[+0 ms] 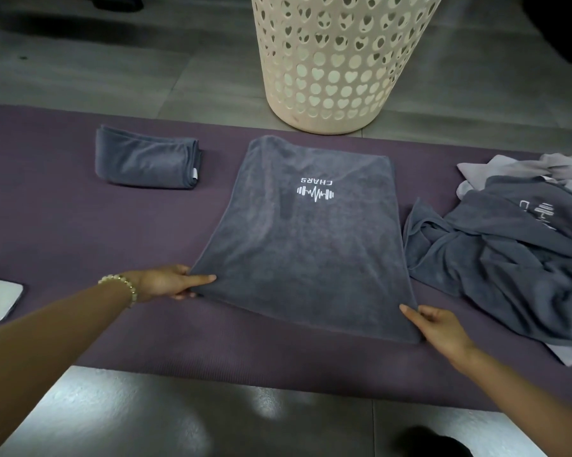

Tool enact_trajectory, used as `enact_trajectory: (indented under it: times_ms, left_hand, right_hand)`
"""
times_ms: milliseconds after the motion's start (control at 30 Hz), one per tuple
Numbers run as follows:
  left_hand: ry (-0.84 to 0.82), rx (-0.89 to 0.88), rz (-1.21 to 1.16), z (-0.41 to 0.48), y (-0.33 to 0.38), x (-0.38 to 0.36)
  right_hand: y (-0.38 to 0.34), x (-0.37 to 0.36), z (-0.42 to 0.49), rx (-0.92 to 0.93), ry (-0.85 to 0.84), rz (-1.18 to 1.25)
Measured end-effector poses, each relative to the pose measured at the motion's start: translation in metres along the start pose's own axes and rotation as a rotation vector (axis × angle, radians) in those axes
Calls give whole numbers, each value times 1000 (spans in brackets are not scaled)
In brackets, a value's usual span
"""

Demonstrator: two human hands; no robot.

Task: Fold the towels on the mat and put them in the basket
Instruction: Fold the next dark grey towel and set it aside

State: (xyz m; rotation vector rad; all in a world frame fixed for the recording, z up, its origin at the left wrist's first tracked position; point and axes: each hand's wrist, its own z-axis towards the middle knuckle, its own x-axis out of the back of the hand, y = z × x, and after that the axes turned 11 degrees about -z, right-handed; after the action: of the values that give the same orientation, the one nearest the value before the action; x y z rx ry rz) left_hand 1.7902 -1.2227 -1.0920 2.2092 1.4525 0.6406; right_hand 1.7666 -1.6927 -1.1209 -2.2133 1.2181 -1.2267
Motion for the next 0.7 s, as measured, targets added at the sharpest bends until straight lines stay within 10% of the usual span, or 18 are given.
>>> enact_trajectory:
  times_ms: [167, 367, 700]
  left_hand:
    - [43, 236, 184, 2, -8, -8]
    - [233, -71, 128, 14, 5, -10]
    - [223, -64, -421, 24, 17, -25]
  right_hand:
    - [8, -6, 5, -53, 62, -246]
    - [-6, -16, 14, -79, 223, -266]
    - [-31, -26, 21, -157, 83, -74]
